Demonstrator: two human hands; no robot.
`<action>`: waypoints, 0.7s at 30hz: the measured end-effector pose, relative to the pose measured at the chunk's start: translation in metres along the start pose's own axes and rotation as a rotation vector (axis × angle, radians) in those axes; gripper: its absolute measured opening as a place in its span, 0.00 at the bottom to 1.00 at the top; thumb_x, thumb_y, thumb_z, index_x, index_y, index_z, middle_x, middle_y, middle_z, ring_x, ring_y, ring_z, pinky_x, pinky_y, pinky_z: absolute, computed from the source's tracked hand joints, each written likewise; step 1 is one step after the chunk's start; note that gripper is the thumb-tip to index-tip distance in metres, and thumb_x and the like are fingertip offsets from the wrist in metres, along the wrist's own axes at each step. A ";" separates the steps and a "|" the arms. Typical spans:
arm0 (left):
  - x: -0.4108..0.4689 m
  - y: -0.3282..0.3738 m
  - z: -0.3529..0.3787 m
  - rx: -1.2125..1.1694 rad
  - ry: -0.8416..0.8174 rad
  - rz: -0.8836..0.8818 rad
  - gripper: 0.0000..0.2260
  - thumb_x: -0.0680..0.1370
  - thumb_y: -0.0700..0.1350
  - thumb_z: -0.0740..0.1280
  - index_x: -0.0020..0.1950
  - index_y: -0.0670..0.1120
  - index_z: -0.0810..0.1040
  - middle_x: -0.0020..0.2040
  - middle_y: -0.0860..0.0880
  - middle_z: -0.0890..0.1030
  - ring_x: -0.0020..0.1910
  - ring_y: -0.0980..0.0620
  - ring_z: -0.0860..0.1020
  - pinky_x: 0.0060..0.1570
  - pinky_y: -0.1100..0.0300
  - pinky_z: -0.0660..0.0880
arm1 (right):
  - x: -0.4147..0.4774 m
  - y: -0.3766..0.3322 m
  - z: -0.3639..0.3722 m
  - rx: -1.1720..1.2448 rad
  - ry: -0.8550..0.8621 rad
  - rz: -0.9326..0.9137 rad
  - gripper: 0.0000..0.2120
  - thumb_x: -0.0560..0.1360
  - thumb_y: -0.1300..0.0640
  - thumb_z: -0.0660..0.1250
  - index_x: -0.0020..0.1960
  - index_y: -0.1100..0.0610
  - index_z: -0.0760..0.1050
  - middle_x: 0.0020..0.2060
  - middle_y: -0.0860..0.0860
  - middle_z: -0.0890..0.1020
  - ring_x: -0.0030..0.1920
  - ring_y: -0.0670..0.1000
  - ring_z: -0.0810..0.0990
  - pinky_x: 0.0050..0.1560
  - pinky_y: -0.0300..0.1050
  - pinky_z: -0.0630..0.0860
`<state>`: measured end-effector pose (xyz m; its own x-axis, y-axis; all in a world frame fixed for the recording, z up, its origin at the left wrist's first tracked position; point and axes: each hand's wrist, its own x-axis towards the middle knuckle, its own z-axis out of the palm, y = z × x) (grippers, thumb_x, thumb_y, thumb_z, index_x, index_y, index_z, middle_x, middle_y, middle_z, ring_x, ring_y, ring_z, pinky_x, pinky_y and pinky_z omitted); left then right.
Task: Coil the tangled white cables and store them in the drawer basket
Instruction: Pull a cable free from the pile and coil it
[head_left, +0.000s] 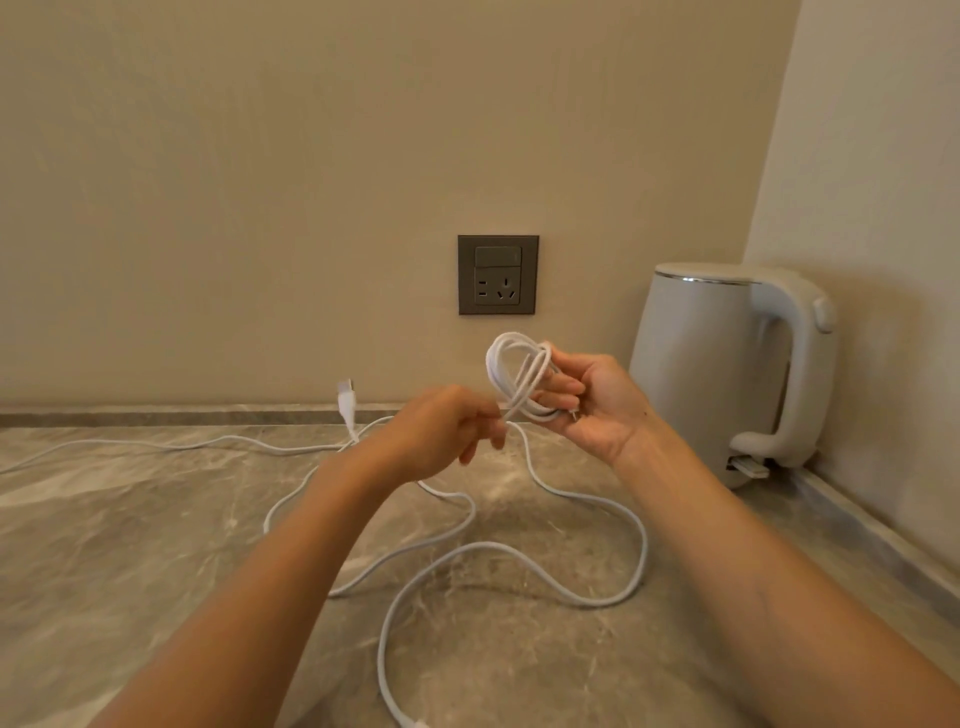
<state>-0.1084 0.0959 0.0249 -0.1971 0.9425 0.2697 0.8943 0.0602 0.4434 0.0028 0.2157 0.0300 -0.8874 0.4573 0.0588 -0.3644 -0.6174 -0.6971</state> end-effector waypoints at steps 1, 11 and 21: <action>-0.001 -0.001 -0.001 0.057 -0.020 0.000 0.10 0.79 0.42 0.61 0.43 0.42 0.80 0.28 0.53 0.72 0.26 0.60 0.70 0.32 0.68 0.65 | -0.002 -0.003 -0.001 -0.079 -0.035 0.032 0.11 0.72 0.60 0.60 0.33 0.63 0.73 0.17 0.48 0.61 0.17 0.43 0.59 0.18 0.31 0.61; -0.002 -0.002 -0.003 0.436 0.008 -0.007 0.07 0.78 0.41 0.62 0.47 0.43 0.79 0.46 0.43 0.81 0.46 0.43 0.76 0.40 0.59 0.65 | -0.016 -0.006 0.009 -0.792 -0.275 0.363 0.16 0.72 0.58 0.59 0.30 0.59 0.80 0.20 0.47 0.63 0.19 0.40 0.58 0.19 0.29 0.62; 0.001 0.013 -0.024 0.202 0.364 -0.052 0.12 0.81 0.43 0.58 0.39 0.45 0.73 0.38 0.49 0.74 0.39 0.51 0.70 0.39 0.63 0.60 | -0.001 0.010 0.023 -1.014 0.028 0.233 0.13 0.81 0.63 0.56 0.39 0.63 0.71 0.17 0.46 0.68 0.17 0.41 0.63 0.19 0.30 0.63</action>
<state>-0.1064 0.0897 0.0520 -0.3409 0.7610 0.5519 0.9331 0.2023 0.2974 -0.0062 0.1939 0.0396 -0.8938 0.4180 -0.1622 0.2354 0.1294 -0.9633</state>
